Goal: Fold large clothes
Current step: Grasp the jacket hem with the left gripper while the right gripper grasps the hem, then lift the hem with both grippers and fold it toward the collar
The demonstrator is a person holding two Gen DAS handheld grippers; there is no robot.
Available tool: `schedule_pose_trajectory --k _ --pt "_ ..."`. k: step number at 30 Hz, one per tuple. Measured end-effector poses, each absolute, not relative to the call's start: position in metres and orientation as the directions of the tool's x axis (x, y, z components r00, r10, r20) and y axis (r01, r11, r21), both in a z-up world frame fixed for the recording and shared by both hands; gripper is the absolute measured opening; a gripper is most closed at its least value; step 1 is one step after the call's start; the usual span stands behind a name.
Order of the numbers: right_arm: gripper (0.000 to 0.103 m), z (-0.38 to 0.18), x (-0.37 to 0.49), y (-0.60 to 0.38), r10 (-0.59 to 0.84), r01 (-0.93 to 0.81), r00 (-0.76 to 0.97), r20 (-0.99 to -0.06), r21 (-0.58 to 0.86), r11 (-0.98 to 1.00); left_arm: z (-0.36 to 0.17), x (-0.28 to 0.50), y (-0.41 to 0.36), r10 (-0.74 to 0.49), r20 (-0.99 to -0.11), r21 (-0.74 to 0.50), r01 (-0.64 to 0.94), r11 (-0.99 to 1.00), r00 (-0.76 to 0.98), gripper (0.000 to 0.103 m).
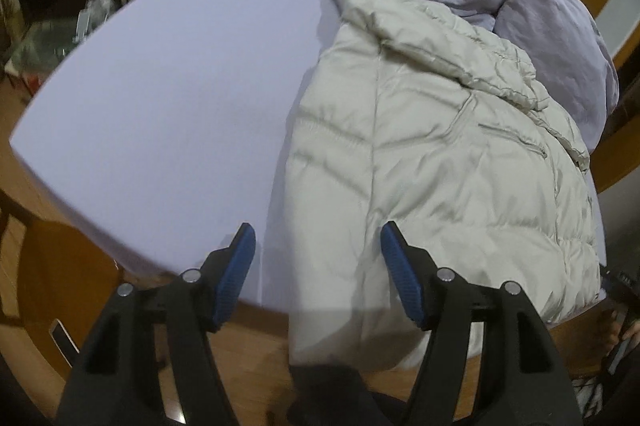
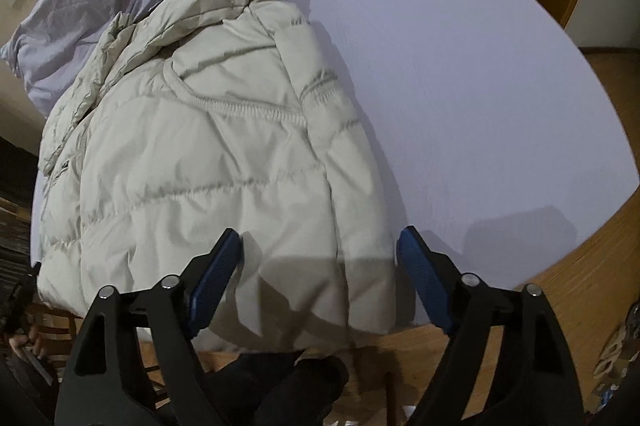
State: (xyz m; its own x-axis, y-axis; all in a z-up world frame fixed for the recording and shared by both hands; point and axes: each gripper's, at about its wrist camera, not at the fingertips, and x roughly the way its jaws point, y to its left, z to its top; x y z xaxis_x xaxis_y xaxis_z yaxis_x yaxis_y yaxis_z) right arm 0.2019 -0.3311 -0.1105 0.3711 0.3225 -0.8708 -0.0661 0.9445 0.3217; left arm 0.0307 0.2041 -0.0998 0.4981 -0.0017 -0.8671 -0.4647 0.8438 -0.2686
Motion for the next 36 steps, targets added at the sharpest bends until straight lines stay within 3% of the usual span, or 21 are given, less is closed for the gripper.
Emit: schedule_pose_trajectory --k 4,6,13,14,16,21,36 --pt "0.069 -0.118 0.194 -0.330 0.353 -0.069 0.367 -0.860 0.353 0.933 -0.108 0.024 0.198 -0.039 -0.858 -0.318 -0.468 0.825 0.513 0.064" --pt "0.066 -0.118 0.192 -0.331 0.354 -0.071 0.378 -0.856 0.355 0.932 -0.109 0.021 0.194 -0.051 -0.850 -0.335 -0.463 0.821 0.524 0.056" --pt "0.025 -0.120 0.184 -0.337 0.413 -0.078 0.392 -0.822 0.417 0.905 -0.109 0.013 0.183 -0.083 -0.825 -0.388 -0.454 0.802 0.559 0.036" --pt "0.019 -0.119 0.184 -0.338 0.424 -0.078 0.399 -0.813 0.430 0.899 -0.108 0.012 0.182 -0.081 -0.823 -0.390 -0.454 0.801 0.563 0.028" --pt "0.014 -0.114 0.183 -0.337 0.426 -0.081 0.416 -0.803 0.434 0.897 -0.104 0.010 0.180 -0.073 -0.813 -0.392 -0.451 0.802 0.577 0.020" --pt "0.011 -0.089 0.182 -0.337 0.427 -0.105 0.483 -0.764 0.434 0.895 -0.081 0.011 0.177 -0.036 -0.790 -0.372 -0.432 0.821 0.612 0.011" --pt "0.010 0.020 0.246 -0.304 0.434 -0.222 0.653 -0.621 0.392 0.893 0.031 0.085 0.199 0.077 -0.667 -0.337 -0.393 0.856 0.741 0.009"
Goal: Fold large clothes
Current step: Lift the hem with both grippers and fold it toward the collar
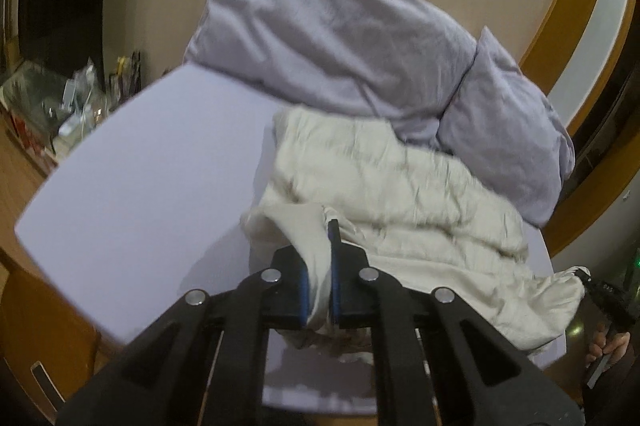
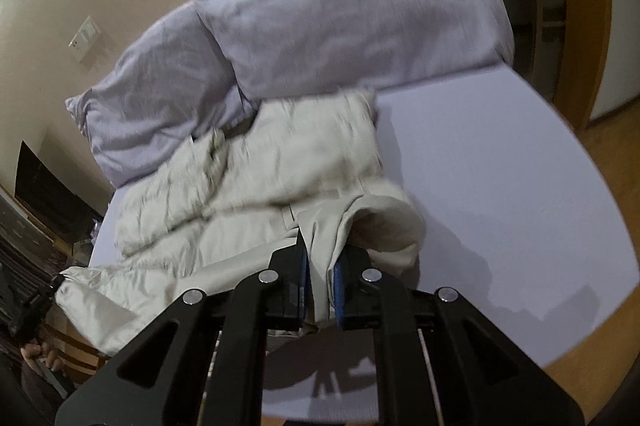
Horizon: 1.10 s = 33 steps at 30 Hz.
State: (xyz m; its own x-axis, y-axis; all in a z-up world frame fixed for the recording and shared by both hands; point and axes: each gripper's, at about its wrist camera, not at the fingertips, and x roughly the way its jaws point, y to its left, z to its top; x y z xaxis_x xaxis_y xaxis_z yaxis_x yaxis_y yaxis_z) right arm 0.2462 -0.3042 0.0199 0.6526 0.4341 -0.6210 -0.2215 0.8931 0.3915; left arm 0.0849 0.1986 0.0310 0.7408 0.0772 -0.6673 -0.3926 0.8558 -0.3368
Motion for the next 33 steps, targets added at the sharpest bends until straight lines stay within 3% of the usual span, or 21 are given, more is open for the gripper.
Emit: schedule_pose_trajectory --k 15,33 --pt "0.011 0.045 0.368 -0.268 0.386 -0.187 0.701 -0.600 0.367 0.911 0.061 0.238 0.238 0.107 -0.662 -0.275 -0.373 0.886 0.742 0.008" --pt "0.014 -0.016 0.496 -0.218 0.226 -0.033 0.670 -0.707 0.276 0.961 -0.021 0.397 0.277 0.093 -0.774 -0.242 -0.427 0.871 0.627 0.010"
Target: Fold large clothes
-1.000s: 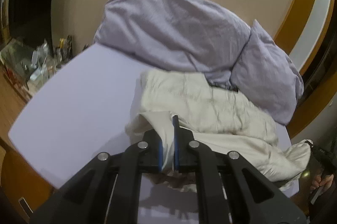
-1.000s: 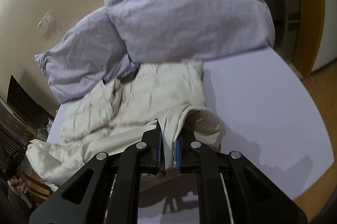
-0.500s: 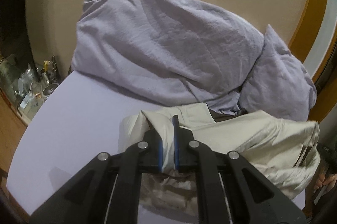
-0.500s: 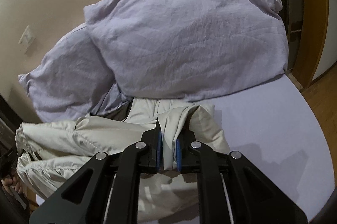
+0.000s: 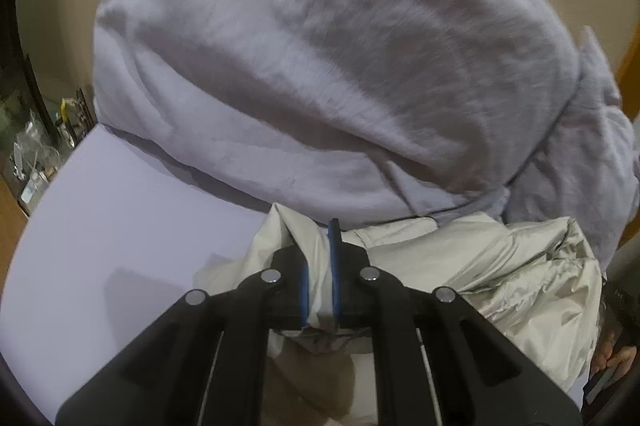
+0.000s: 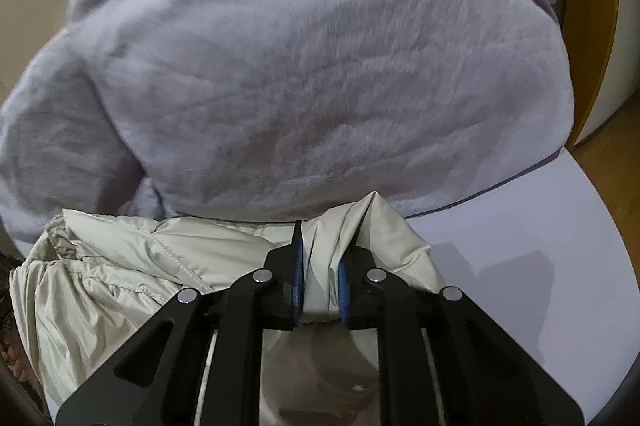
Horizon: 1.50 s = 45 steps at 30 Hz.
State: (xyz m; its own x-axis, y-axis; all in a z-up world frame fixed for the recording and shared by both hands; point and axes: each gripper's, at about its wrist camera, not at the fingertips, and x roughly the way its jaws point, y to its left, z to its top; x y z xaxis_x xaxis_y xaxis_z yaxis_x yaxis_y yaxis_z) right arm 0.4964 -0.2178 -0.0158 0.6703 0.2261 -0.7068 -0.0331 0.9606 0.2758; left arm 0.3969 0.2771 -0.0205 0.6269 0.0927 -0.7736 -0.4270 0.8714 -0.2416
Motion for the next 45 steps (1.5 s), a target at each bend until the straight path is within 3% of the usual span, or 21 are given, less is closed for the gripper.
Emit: schedule_pose_trajectory --k 4,9,10,11,13,14,15,22,28,33,45 --pt "0.016 -0.030 0.511 -0.215 0.206 -0.008 0.649 -0.732 0.264 0.964 -0.041 0.416 0.283 0.093 -0.793 -0.242 -0.450 0.860 0.602 0.012" --pt "0.029 -0.033 0.516 -0.213 0.215 -0.011 0.621 -0.754 0.265 0.964 -0.056 0.430 0.285 0.085 -0.815 -0.238 -0.464 0.853 0.574 0.020" --pt "0.036 -0.030 0.514 -0.215 0.218 -0.013 0.625 -0.750 0.269 0.963 -0.056 0.431 0.285 0.081 -0.817 -0.239 -0.462 0.854 0.571 0.022" --pt "0.048 -0.026 0.512 -0.217 0.217 -0.012 0.630 -0.746 0.269 0.963 -0.054 0.430 0.284 0.076 -0.817 -0.241 -0.458 0.856 0.572 0.026" --pt "0.069 -0.011 0.500 -0.221 0.203 -0.016 0.672 -0.712 0.260 0.965 -0.046 0.427 0.282 0.090 -0.808 -0.232 -0.455 0.859 0.582 0.048" --pt "0.072 -0.004 0.496 -0.223 0.207 -0.025 0.686 -0.698 0.262 0.965 -0.038 0.422 0.280 0.132 -0.796 -0.202 -0.466 0.862 0.590 0.066" --pt "0.072 0.002 0.489 -0.223 0.218 -0.038 0.691 -0.689 0.266 0.963 -0.032 0.418 0.278 0.159 -0.783 -0.183 -0.467 0.865 0.601 0.072" --pt "0.072 0.015 0.440 -0.194 0.332 -0.175 0.664 -0.670 0.293 0.940 0.001 0.386 0.240 0.111 -0.735 -0.200 -0.371 0.907 0.669 0.077" --pt "0.072 0.011 0.402 -0.140 0.376 -0.300 0.638 -0.672 0.232 0.925 -0.007 0.377 0.178 0.013 -0.738 -0.225 -0.265 0.938 0.675 0.078" --pt "0.072 0.003 0.395 -0.101 0.361 -0.361 0.644 -0.674 0.148 0.921 -0.020 0.386 0.143 0.003 -0.744 -0.189 -0.215 0.958 0.668 0.078" --pt "0.072 -0.038 0.433 -0.062 0.270 -0.345 0.685 -0.676 0.025 0.938 -0.058 0.414 0.149 0.136 -0.761 -0.073 -0.291 0.954 0.634 0.080"
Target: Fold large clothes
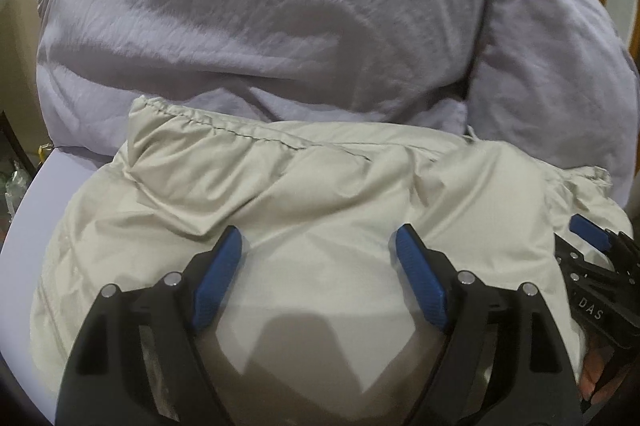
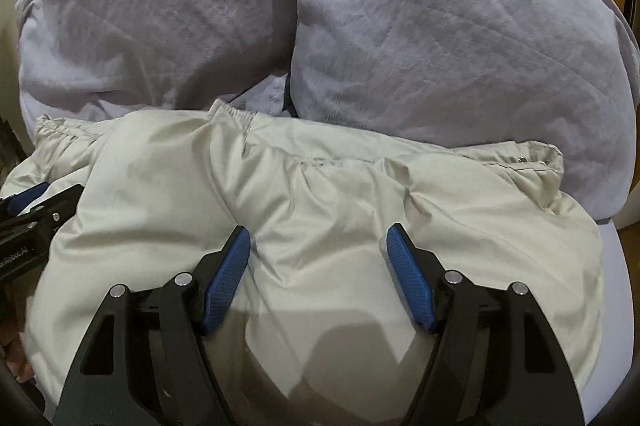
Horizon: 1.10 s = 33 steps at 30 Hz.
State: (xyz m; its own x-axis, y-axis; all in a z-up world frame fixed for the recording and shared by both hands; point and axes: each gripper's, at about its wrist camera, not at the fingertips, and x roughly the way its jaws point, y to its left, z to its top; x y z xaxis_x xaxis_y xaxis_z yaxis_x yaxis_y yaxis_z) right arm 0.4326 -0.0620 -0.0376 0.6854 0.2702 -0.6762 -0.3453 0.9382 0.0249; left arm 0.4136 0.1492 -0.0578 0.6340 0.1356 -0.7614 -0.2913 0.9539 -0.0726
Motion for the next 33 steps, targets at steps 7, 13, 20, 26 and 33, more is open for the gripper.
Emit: schedule_pose_trajectory --k 7,13,20,26,33 --pt "0.076 -0.050 0.456 -0.054 0.274 -0.333 0.692 -0.668 0.041 0.942 -0.071 0.432 0.158 0.159 -0.768 -0.063 -0.320 0.945 0.621 0.081" --pt "0.078 -0.058 0.472 -0.050 0.280 -0.323 0.693 -0.665 0.062 0.944 -0.082 0.447 0.162 0.162 -0.777 -0.068 -0.337 0.939 0.609 0.084" --pt "0.080 -0.067 0.482 -0.045 0.283 -0.314 0.700 -0.655 0.073 0.947 -0.091 0.460 0.160 0.181 -0.776 -0.054 -0.350 0.935 0.604 0.086" --pt "0.080 -0.076 0.489 -0.042 0.275 -0.305 0.709 -0.649 0.068 0.950 -0.099 0.467 0.156 0.195 -0.770 -0.046 -0.358 0.932 0.608 0.086" --pt "0.080 -0.072 0.494 -0.036 0.249 -0.290 0.676 -0.693 0.061 0.955 -0.091 0.452 0.156 0.197 -0.794 -0.026 -0.356 0.934 0.576 0.086"
